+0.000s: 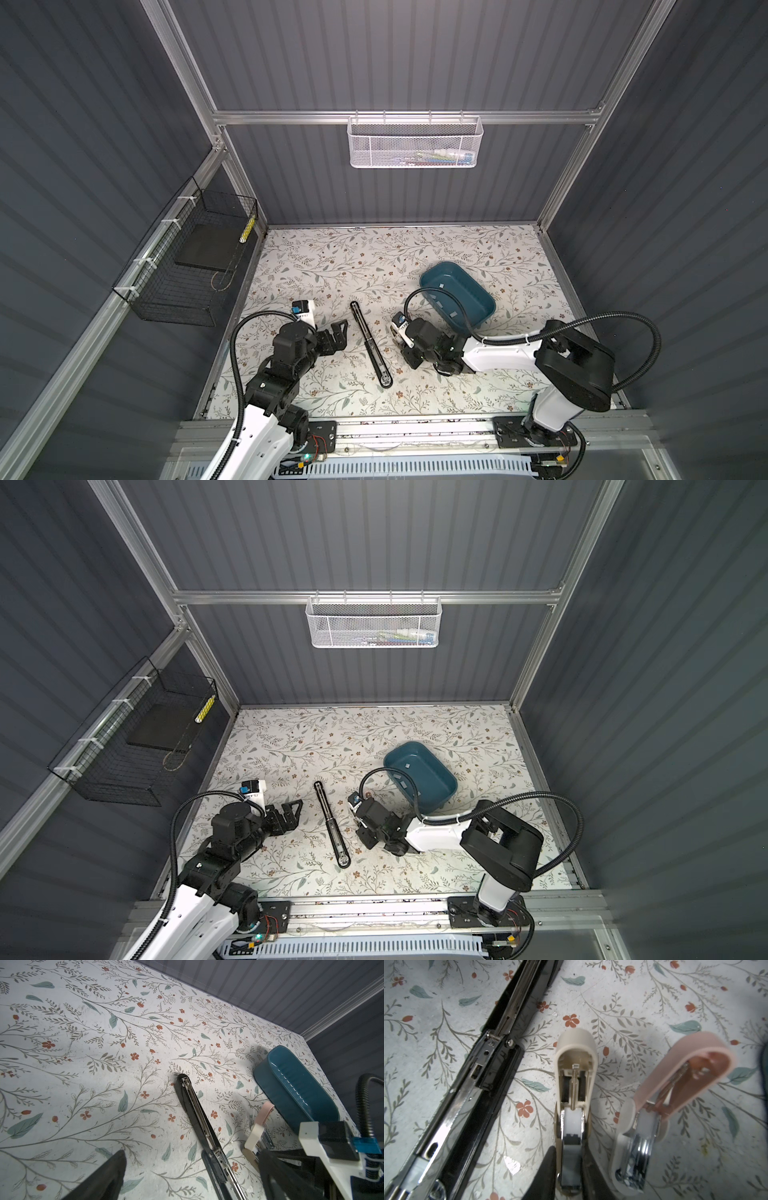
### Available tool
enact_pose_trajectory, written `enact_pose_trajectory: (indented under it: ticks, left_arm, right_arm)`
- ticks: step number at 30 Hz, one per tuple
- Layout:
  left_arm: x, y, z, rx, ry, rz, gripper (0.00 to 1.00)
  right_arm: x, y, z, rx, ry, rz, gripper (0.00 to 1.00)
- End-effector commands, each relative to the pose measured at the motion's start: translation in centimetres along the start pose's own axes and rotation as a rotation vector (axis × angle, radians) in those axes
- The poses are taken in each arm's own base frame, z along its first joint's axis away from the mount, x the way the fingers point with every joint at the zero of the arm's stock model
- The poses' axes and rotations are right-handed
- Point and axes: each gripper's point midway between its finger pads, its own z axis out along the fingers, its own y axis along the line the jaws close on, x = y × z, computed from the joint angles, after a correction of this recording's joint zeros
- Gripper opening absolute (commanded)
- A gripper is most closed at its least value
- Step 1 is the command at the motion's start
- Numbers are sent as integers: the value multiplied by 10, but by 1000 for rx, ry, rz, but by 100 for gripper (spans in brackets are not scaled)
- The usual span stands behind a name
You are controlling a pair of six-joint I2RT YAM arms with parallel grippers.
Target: Load the staples into the stapler
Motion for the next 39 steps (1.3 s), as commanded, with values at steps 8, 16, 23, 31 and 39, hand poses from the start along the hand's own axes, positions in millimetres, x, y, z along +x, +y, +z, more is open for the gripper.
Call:
enact_pose_trajectory:
  ticks: [8, 16, 23, 31, 39]
  left_arm:
    - [5, 2, 0, -1, 11, -8, 99]
    - [5, 2, 0, 0, 11, -7, 100]
    - [5, 2, 0, 0, 10, -8, 99]
    - [5, 2, -1, 0, 10, -8, 99]
    - [5, 2, -1, 1, 8, -9, 99]
  right_arm:
    - [1, 2, -13, -9, 4, -1, 31]
    - [0, 2, -15, -16, -10, 5, 36]
    - [-2, 4, -11, -22, -16, 5, 35]
    - [-4, 1, -10, -2, -23, 9, 22]
    - [-7, 0, -8, 9, -32, -5, 14]
